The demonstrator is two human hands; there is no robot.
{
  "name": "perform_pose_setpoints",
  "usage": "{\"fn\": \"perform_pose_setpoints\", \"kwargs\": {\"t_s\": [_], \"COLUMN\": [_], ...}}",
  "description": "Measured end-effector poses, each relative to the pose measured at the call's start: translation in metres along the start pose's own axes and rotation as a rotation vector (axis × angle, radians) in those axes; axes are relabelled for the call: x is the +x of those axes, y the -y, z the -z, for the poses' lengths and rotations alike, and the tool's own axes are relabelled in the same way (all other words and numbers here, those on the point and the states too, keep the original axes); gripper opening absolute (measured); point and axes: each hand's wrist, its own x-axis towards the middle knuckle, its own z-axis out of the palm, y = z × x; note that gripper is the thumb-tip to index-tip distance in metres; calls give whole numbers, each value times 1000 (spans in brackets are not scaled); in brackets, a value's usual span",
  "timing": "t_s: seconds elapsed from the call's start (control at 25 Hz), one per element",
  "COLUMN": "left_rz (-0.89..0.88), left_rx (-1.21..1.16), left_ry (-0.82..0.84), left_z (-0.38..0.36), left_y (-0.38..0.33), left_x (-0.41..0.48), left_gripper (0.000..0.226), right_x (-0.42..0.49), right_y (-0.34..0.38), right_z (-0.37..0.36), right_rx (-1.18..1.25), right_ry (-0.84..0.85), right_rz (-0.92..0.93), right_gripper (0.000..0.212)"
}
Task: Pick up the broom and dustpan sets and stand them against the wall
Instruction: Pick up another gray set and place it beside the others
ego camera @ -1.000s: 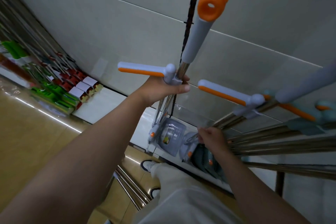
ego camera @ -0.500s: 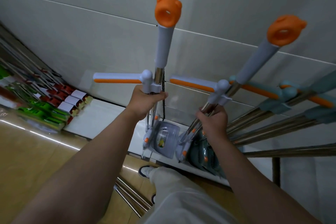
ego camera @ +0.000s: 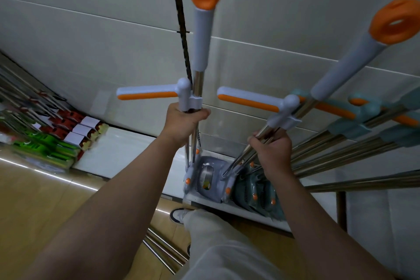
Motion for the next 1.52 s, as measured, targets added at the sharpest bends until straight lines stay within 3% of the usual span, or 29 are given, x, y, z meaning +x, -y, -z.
{"fn": "perform_pose_setpoints", "kwargs": {"t_s": [0.12, 0.48, 0.84, 0.96, 1.16, 1.28, 1.52], "left_rz": [6, 19, 7, 3, -27, -43, -39], "left_rx": [-59, -94, -105, -96, -167, -204, 10], "left_ry": [-52, 154, 197, 279, 399, 439, 608], "left_z": [1, -46, -36, -34, -48, -61, -45], "left_y": [3, 0, 1, 2, 1, -4, 2], "left_x": [-2, -19, -27, -33, -48, -49, -39], "left_gripper": [16, 18, 21, 28, 24, 29, 25], "right_x": [6, 14, 10, 9, 10, 7, 2], "right_y": [2, 3, -2, 0, 8, 10, -8], "right_z": [5, 9, 7, 8, -9, -15, 3], "right_rx": [9, 37, 47, 30, -36, -12, -92], "right_ry": [1, -26, 27, 17, 199, 262, 426], "right_rz": [5, 20, -33, -30, 25, 71, -14], "right_gripper": [18, 17, 17, 18, 22, 38, 32]}}
